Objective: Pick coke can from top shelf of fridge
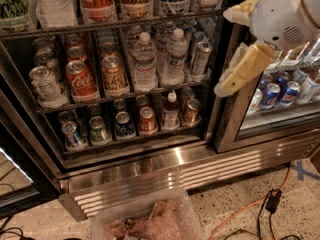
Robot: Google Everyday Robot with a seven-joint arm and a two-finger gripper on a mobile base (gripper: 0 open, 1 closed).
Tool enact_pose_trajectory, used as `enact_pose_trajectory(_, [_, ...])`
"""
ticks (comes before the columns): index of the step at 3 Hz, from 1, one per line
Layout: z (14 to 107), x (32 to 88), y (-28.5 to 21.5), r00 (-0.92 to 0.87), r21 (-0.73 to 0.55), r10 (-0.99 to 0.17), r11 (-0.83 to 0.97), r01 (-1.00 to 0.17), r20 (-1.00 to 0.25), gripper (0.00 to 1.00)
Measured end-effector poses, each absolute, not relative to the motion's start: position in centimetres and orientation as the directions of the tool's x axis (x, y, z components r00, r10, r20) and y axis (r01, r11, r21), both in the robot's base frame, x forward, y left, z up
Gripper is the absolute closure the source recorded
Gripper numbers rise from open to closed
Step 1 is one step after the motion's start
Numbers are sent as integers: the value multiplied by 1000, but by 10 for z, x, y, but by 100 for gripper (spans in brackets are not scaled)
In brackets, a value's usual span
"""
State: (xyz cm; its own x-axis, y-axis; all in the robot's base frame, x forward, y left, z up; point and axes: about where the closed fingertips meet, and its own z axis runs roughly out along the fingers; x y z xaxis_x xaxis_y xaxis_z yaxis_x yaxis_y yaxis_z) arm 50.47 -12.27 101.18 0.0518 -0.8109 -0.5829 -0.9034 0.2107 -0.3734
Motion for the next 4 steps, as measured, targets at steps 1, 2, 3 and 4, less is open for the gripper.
enact_pose_trajectory(1, [1042, 514, -90, 131, -388, -666, 254, -886, -735, 0])
enact_pose_trajectory(2, [1055, 508, -75, 139, -363, -613, 258, -895, -778, 0])
enact_pose_trajectory(3, [1054, 508, -75, 138, -363, -614, 258, -895, -777, 0])
enact_pose_trajectory(4, [1049, 522, -51, 170, -364, -564, 252, -897, -808, 0])
